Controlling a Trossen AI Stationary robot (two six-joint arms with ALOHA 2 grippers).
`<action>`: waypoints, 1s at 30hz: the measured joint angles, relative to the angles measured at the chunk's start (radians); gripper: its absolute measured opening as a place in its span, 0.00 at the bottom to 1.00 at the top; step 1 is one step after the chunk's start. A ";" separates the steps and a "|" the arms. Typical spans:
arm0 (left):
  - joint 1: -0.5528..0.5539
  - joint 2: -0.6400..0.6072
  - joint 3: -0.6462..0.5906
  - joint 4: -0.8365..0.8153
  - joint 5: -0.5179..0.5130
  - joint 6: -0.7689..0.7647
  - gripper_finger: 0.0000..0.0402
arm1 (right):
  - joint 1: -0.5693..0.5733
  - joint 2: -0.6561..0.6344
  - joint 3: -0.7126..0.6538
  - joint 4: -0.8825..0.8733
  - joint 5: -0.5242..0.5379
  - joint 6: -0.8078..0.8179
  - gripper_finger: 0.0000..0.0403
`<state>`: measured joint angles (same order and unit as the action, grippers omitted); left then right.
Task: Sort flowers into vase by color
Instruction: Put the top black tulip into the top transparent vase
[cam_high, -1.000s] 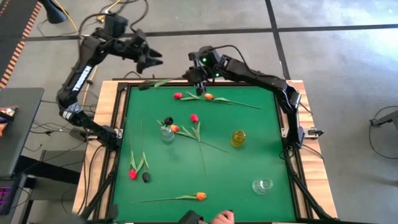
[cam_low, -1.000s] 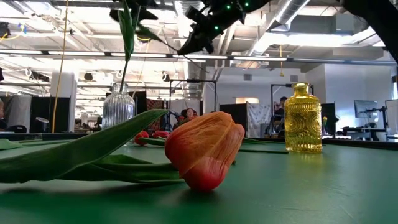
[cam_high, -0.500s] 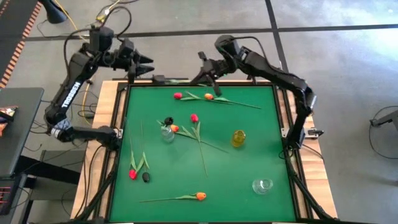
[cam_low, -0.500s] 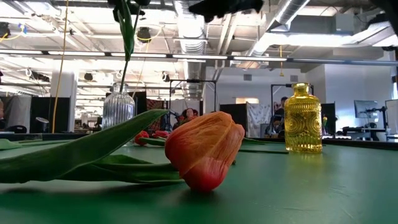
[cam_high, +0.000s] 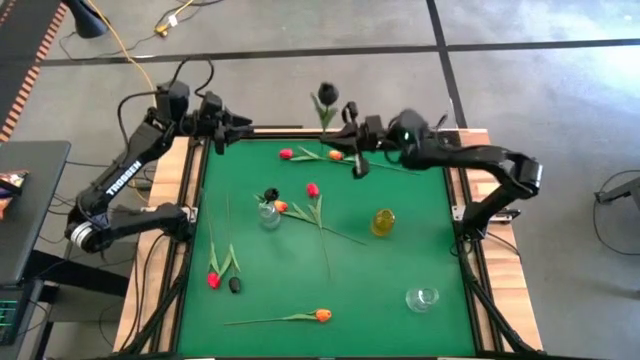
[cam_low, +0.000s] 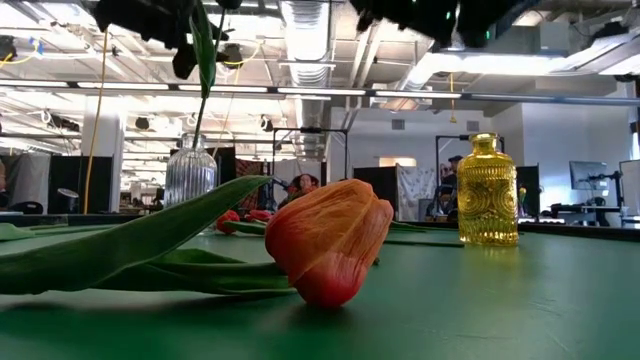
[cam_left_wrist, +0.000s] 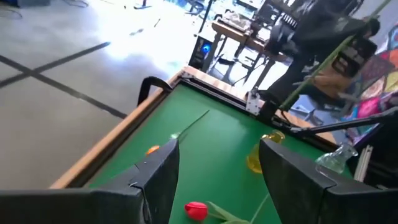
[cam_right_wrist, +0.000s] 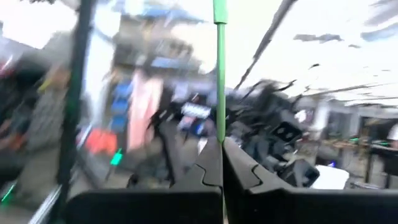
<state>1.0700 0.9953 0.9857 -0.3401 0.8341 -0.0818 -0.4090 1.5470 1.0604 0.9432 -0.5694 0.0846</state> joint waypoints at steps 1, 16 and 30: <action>0.000 -0.006 -0.018 0.012 0.000 -0.014 0.52 | 0.013 0.018 -0.022 0.067 0.052 0.035 0.05; -0.028 -0.015 -0.060 0.018 -0.001 -0.055 0.52 | 0.193 0.229 -0.043 0.243 0.196 0.121 0.05; -0.049 -0.015 -0.060 0.009 -0.005 -0.058 0.52 | 0.325 0.227 -0.071 0.238 0.049 -0.146 0.05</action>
<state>1.0214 0.9806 0.9257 -0.3314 0.8288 -0.1402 -0.0844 1.7744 0.9890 1.1814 -0.5206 -0.0609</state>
